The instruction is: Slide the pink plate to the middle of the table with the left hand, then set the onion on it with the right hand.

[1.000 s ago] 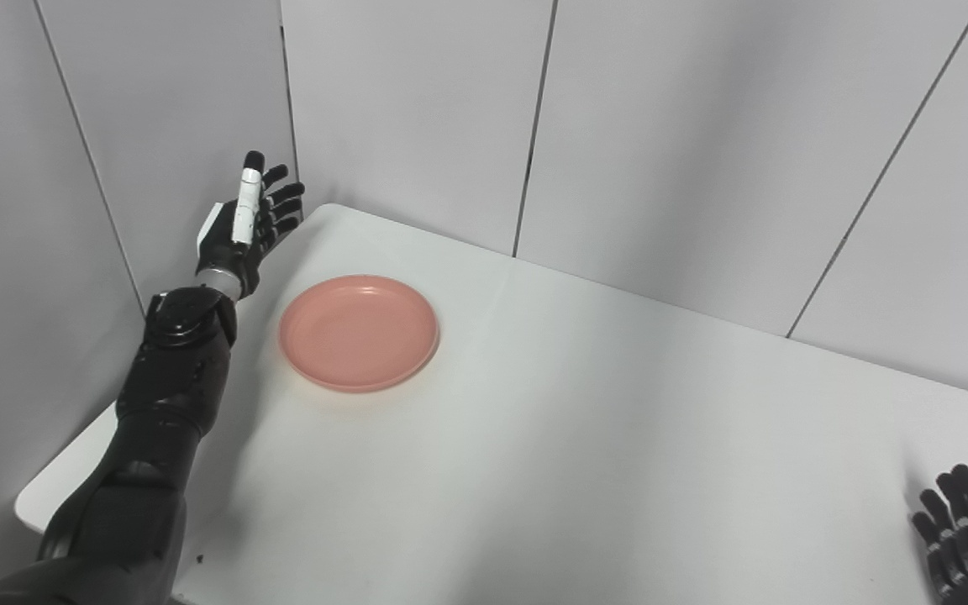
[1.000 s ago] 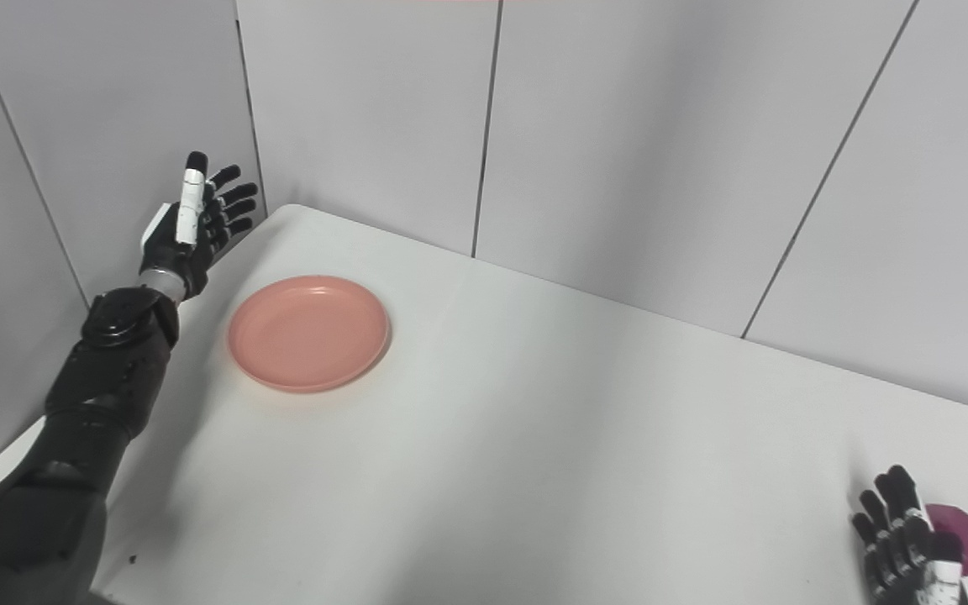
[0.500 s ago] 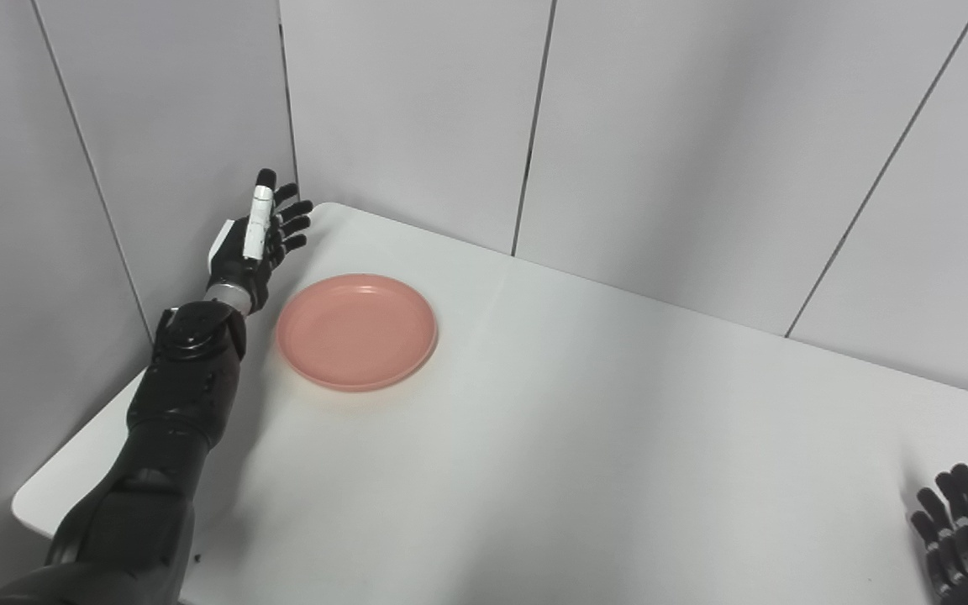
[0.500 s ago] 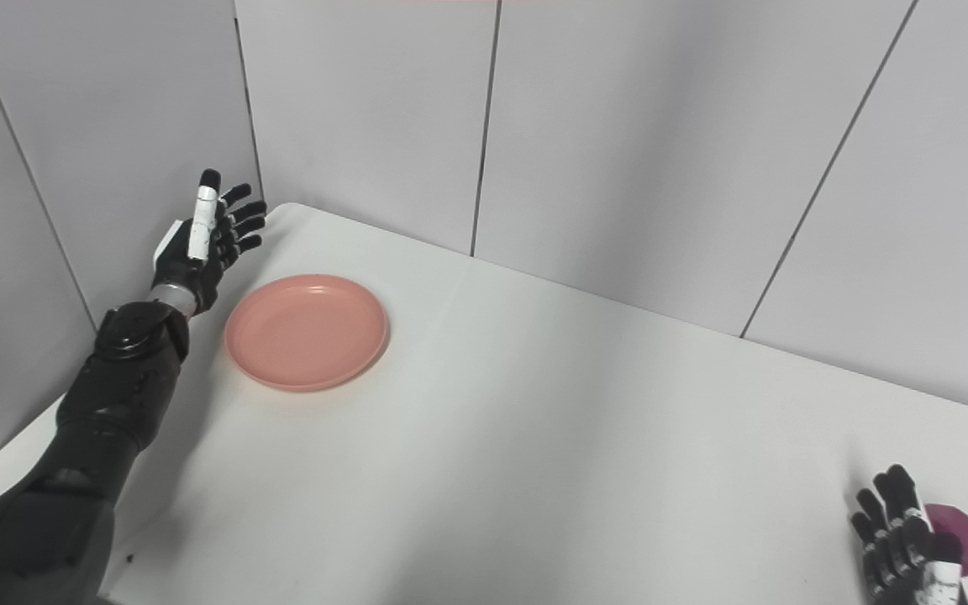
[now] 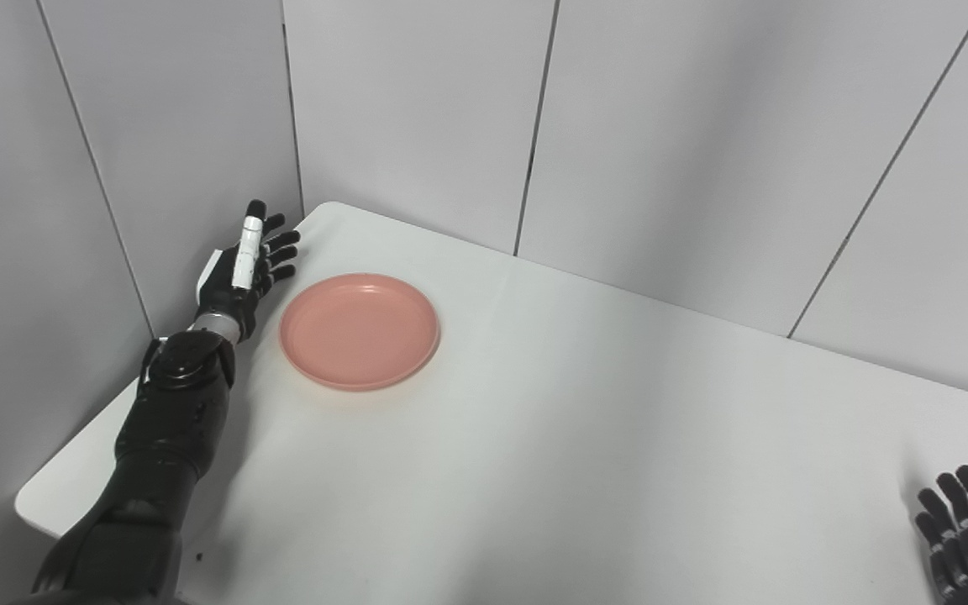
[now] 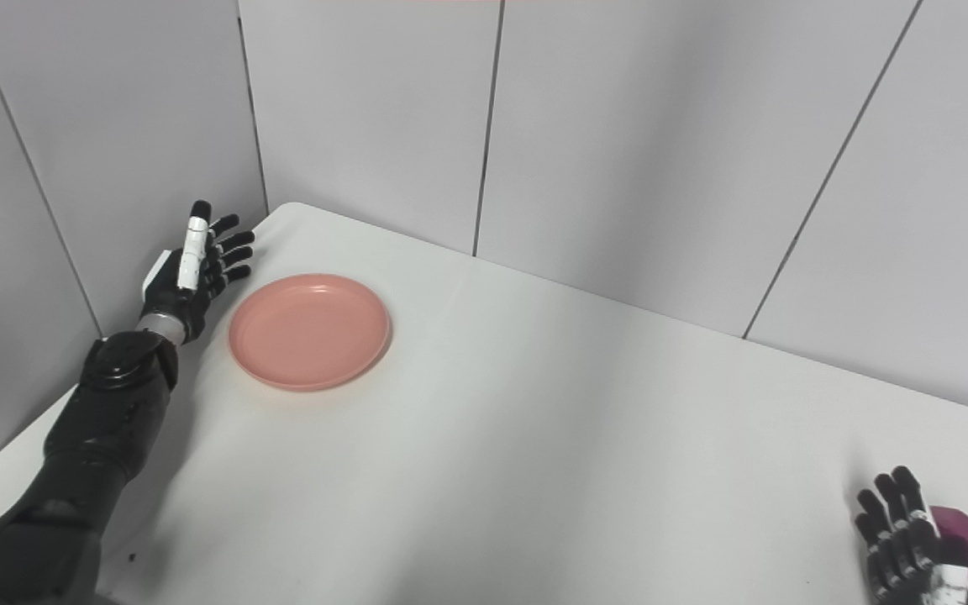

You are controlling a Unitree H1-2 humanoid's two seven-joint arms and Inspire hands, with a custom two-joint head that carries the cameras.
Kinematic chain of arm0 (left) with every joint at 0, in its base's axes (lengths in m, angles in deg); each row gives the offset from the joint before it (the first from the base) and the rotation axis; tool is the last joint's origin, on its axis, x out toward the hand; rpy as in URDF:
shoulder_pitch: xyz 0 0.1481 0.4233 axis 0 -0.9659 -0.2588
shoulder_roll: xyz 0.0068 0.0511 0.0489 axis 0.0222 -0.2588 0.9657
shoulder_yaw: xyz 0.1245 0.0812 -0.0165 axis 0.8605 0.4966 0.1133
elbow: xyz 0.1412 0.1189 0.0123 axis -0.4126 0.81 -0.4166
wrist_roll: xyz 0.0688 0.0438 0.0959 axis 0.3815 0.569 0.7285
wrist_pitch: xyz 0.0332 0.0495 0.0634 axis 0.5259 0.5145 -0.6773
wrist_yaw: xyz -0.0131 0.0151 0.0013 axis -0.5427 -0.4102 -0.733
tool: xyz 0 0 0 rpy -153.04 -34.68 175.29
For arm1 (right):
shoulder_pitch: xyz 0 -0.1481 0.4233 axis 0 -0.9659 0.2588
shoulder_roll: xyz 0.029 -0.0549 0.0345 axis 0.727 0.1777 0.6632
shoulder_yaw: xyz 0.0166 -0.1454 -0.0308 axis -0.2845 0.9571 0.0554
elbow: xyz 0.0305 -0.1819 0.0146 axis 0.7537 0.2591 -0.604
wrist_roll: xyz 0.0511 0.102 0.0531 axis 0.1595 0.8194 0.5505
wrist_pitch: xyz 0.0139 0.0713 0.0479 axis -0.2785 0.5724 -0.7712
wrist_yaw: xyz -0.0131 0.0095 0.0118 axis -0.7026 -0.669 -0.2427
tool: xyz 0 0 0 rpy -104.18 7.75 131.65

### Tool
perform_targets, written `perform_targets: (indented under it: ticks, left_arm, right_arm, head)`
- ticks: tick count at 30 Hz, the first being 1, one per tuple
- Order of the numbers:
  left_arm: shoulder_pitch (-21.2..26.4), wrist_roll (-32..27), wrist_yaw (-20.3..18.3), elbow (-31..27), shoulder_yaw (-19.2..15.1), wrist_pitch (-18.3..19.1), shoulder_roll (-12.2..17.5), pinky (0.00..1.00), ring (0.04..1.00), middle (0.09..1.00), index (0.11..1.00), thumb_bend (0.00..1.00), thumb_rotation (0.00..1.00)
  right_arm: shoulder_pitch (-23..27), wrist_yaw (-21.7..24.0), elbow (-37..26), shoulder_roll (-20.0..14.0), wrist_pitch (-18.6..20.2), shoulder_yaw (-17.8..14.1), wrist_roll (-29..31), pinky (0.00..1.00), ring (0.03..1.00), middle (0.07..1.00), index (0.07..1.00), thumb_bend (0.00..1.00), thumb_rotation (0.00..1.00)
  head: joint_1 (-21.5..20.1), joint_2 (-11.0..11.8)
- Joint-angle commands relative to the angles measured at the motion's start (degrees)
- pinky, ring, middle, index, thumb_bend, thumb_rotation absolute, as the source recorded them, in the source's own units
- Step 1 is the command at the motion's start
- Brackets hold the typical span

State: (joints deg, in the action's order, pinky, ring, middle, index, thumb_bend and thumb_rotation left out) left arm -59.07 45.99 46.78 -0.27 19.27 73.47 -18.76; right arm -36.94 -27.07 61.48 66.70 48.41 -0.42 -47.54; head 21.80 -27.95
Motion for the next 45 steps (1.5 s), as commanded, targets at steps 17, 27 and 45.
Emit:
perform_targets:
  ticks: [17,27,45]
  left_arm:
    - [-1.4,-0.5,2.3,-5.0,-1.1,2.8,-1.2,0.81,0.856,0.824,0.87,0.84,1.0]
    - [-2.6,-0.4,2.8,-8.7,-0.7,3.2,-2.6,0.79,0.821,0.809,0.861,0.83,1.0]
    - [-3.5,-2.1,1.2,-9.6,0.4,1.6,-6.5,0.8,0.823,0.805,0.852,0.88,0.98]
  right_arm:
    - [-6.9,0.7,5.4,2.3,-0.1,0.9,1.1,1.0,0.958,0.97,0.985,0.86,1.0]
    - [-6.9,0.8,5.4,2.3,-0.3,0.9,1.0,0.98,0.948,0.962,0.975,0.86,0.99]
    - [-6.8,1.8,6.1,2.0,-0.8,0.7,1.6,0.98,0.943,0.96,0.972,0.86,0.98]
  head:
    - [-0.1,-1.0]
    - [-0.4,-1.2]
    - [-0.8,-1.5]
